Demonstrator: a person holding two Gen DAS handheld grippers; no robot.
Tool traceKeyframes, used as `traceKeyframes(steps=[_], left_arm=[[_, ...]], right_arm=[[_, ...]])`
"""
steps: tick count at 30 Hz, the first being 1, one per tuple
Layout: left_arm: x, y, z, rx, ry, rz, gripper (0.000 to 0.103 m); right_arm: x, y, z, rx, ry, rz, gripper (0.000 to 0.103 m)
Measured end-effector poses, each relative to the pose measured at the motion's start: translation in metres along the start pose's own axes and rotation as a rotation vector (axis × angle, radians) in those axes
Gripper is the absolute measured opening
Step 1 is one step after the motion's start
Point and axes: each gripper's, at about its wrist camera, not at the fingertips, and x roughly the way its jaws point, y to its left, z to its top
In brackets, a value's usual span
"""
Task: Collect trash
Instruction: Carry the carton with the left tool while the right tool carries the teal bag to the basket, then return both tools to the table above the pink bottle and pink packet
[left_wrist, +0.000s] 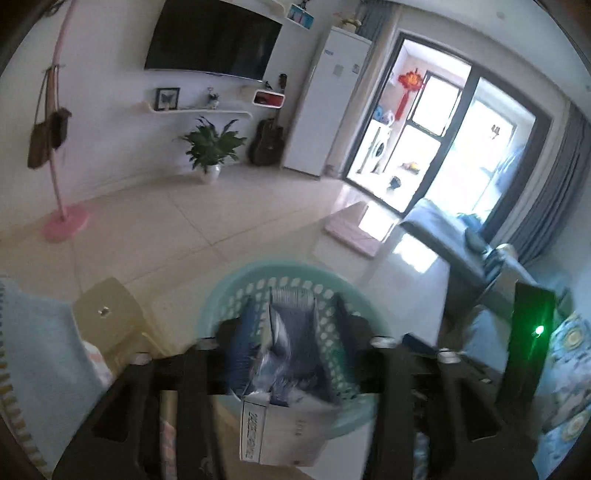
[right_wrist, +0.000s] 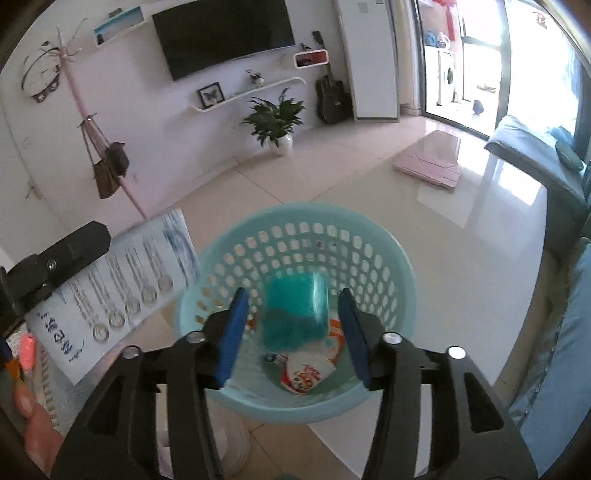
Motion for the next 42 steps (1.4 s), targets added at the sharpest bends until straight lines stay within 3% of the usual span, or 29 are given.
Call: traceKeyframes(steps=[2,9,16,20,26,32,36,39,42], left_arm=[[0.001,0.005,-0.003,-0.017,0.002,0.01,0.076],[-0.037,0.018,-0.011,-0.08,-0.036,-0.003,0.074],[-0.12,0.013,-0.002,-0.088,-0.183,0.014,0.074],[-0.181,0.014,-0.008,-0.077,-0.289,0.085,0.074],[-0.266,0.046,-0.041,-0.129,-0.393,0.287,0.08],[-0.307,0.118,-0.104,-0.218,-0.344,0.631,0.082],[-0.31,0.149,-0.132,-0.269,-0.241,0.687,0.082],[-0.303,0.15,-0.138,-0.216,-0.208,0.762,0.082],[-0.291,0.149,-0.133,-0.194,-0.179,0.776,0.087]], right_arm=[[0.005,-0.004,0.0,0.009,0.006,-0.008,0.057],[-0.011,-0.008,-0.001,0.03,-0.026,0.043,0.057],[-0.083,0.041,0.004,-0.065,-0.169,0.164,0.057],[-0.13,0.085,-0.002,-0.157,-0.255,0.242,0.057],[-0.161,0.152,-0.031,-0.278,-0.283,0.346,0.057],[-0.143,0.225,-0.087,-0.373,-0.195,0.446,0.057],[-0.123,0.262,-0.115,-0.426,-0.139,0.449,0.057],[-0.115,0.279,-0.128,-0.466,-0.132,0.435,0.057],[-0.109,0.286,-0.131,-0.489,-0.115,0.398,0.057]])
